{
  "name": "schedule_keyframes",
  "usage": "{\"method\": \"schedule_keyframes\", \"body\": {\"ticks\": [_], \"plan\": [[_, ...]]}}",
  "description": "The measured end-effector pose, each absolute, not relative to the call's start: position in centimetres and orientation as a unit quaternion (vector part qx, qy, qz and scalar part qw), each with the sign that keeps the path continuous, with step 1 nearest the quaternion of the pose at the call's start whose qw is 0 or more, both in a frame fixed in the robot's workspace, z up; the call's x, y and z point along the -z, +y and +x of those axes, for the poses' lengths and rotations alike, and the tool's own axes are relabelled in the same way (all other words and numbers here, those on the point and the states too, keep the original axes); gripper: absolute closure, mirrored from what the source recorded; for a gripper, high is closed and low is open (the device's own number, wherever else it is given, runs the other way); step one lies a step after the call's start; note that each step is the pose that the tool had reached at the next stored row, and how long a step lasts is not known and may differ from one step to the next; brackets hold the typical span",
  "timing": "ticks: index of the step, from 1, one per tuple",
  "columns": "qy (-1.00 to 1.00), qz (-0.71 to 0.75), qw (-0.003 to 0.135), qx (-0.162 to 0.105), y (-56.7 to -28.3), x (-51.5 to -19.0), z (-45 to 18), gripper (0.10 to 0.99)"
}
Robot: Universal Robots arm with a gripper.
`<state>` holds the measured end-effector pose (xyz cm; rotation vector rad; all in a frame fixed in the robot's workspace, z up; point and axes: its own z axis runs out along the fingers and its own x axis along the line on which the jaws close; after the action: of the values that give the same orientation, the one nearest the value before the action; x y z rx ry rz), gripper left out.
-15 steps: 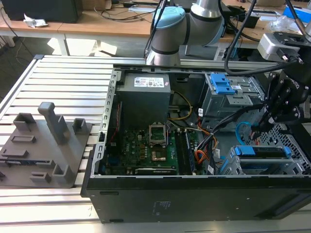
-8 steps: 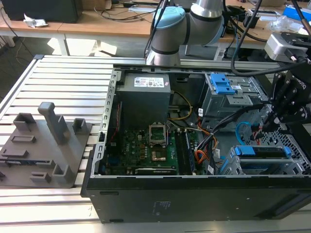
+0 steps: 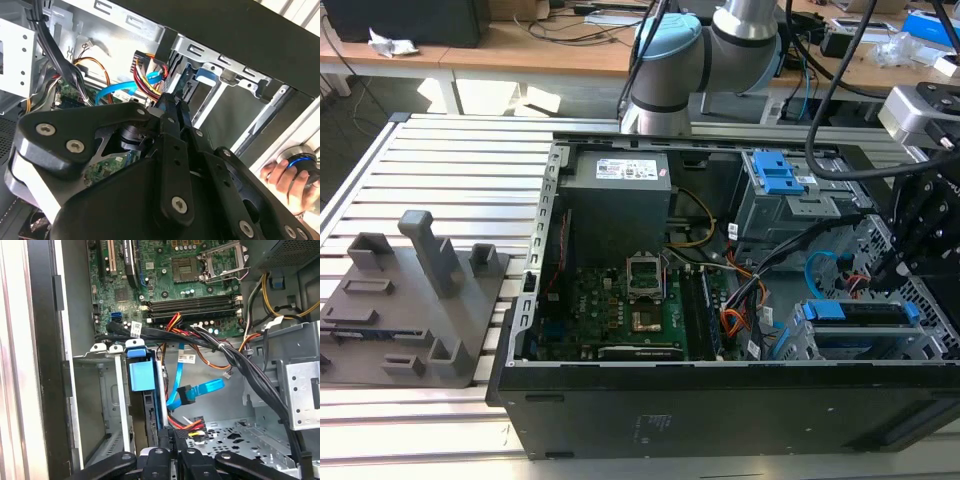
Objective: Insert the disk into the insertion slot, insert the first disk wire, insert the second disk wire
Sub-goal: 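Insert the first disk wire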
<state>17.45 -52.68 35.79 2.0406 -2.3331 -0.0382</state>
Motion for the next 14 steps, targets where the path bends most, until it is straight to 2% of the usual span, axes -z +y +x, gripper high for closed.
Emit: {"method": "schedule_keyframes", "body": {"ticks": [14], "plan": [[-0.744, 0.668, 0.021, 0.012, -53.17, -34.70, 17.45, 0.929]]}}
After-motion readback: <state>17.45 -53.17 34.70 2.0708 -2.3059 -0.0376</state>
